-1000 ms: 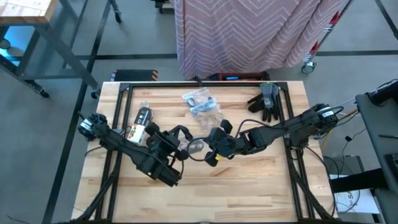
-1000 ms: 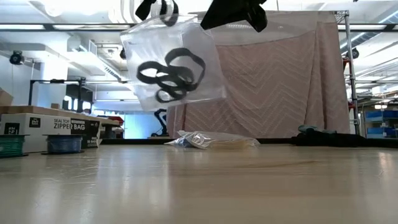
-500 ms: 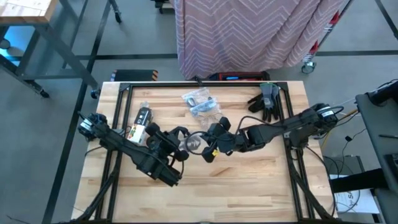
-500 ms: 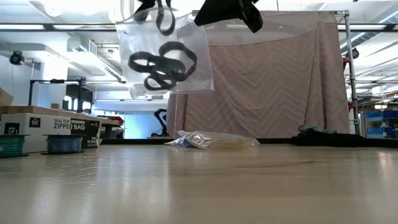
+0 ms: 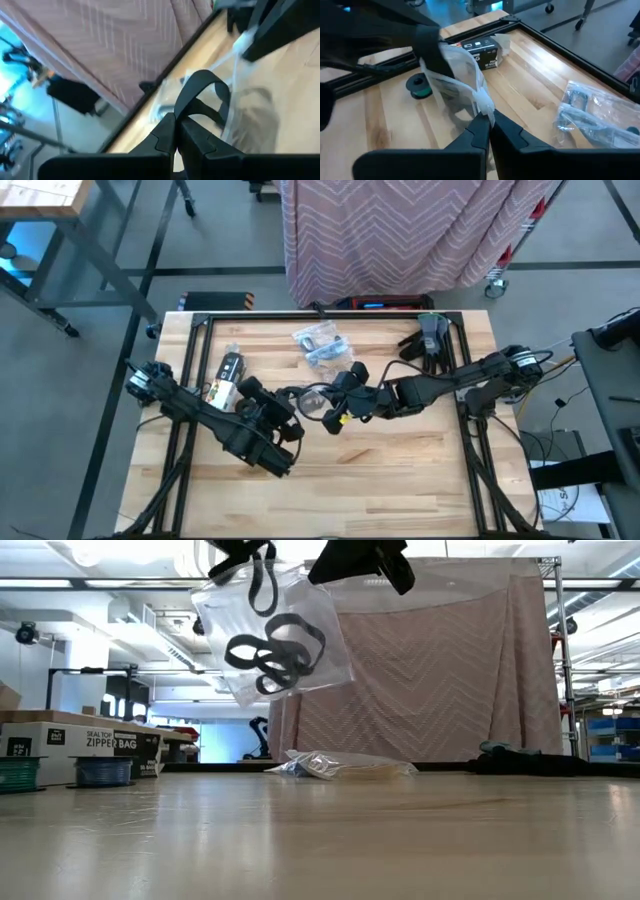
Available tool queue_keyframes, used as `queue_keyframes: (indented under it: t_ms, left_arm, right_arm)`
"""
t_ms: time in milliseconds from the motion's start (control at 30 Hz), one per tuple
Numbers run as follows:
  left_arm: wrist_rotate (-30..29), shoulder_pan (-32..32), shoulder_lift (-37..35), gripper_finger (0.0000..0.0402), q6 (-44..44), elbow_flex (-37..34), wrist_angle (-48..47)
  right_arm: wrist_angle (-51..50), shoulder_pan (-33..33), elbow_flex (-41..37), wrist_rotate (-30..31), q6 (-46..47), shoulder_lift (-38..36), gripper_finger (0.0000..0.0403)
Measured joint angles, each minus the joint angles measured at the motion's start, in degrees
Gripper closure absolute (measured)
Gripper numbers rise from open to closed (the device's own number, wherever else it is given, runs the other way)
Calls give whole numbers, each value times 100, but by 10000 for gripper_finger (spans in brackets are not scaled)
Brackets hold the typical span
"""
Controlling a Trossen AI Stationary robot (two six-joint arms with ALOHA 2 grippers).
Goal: Sort rubber bands
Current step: Put the black rubberband into the transparent zip bag
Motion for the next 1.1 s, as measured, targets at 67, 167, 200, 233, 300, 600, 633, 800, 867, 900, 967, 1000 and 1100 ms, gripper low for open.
queue_keyframes:
  t_ms: [67,167,200,233,300,600,633,800,867,900,967,1000,1100]
  left_arm:
    - [276,90,0,398,8,0,3]
    - [835,281,0,399,17,0,40]
    - [1038,361,1,398,100,0,59]
    - [1276,449,0,395,251,0,92]
    - [1645,594,0,386,635,0,216]
    - [1906,751,-62,327,1903,0,1192]
    - [1883,752,-83,320,1919,0,1241]
    - [1435,767,-157,291,1942,0,1441]
    - [1414,767,-189,282,2017,0,1561]
    - [1412,767,-197,278,2067,0,1638]
    - [1419,764,-217,269,2097,0,1696]
    - [1441,764,-230,264,2091,0,1697]
    - [1622,762,-307,243,2076,0,1697]
  right_arm:
    - [-2,0,0,-3,-6,0,403]
    - [0,0,0,-3,-7,0,403]
    - [-2,0,0,-3,-7,0,403]
    - [-4,0,0,-3,-5,0,403]
    - [-2,0,0,-3,-6,0,403]
    - [-4,0,0,-6,-67,0,403]
    - [-4,0,0,-8,-78,0,403]
    - [-2,0,0,-126,-147,0,403]
    - [-2,0,0,-212,-149,0,403]
    - [-2,0,0,-254,-151,0,403]
    - [-2,0,0,-266,-153,0,403]
    - [-2,0,0,-268,-153,0,403]
    - [-2,0,0,-274,-153,0,403]
